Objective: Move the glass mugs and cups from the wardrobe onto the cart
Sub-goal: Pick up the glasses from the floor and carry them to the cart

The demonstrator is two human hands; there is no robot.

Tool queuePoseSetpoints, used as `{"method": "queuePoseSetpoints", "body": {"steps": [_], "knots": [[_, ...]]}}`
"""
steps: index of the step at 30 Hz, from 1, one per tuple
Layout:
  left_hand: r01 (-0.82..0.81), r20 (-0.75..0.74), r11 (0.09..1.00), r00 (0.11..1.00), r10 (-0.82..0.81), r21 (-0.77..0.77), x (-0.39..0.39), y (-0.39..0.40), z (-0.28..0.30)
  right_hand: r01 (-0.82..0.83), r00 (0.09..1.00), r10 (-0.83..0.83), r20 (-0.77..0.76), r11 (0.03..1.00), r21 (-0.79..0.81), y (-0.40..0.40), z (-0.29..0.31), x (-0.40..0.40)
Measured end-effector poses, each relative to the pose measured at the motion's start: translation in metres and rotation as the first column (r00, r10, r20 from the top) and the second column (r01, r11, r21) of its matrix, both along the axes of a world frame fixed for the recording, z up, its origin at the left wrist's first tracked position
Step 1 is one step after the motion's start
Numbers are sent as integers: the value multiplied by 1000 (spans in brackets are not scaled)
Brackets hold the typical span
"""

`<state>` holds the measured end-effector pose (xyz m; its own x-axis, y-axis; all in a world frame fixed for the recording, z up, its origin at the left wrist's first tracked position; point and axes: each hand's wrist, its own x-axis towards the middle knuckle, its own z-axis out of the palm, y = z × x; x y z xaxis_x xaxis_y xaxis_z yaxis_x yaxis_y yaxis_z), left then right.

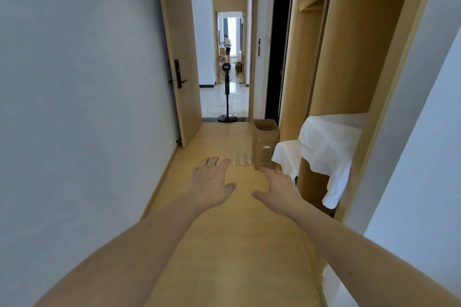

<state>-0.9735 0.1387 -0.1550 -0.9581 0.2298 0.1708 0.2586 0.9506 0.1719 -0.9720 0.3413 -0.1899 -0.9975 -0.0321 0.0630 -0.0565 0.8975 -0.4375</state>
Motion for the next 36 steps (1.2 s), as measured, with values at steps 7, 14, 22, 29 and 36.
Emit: {"method": "queuePoseSetpoints", "body": {"steps": [7,14,22,29,36], "knots": [[-1,73,998,997,-3,55,-107,-61,2,49,999,-49,20,999,5,-46,8,-93],[-26,119,995,993,14,97,-200,-94,-16,77,996,-77,53,997,0,-77,-7,-173],[-13,170,996,985,-2,88,-297,-73,-43,102,990,-100,104,995,-12,-65,-33,-262],[32,150,998,988,-40,54,-407,-33,-44,123,989,-117,92,990,-66,-33,-41,-376],[32,144,999,989,-35,18,-512,3,-27,112,990,-102,94,988,-109,4,-29,-484]]}}
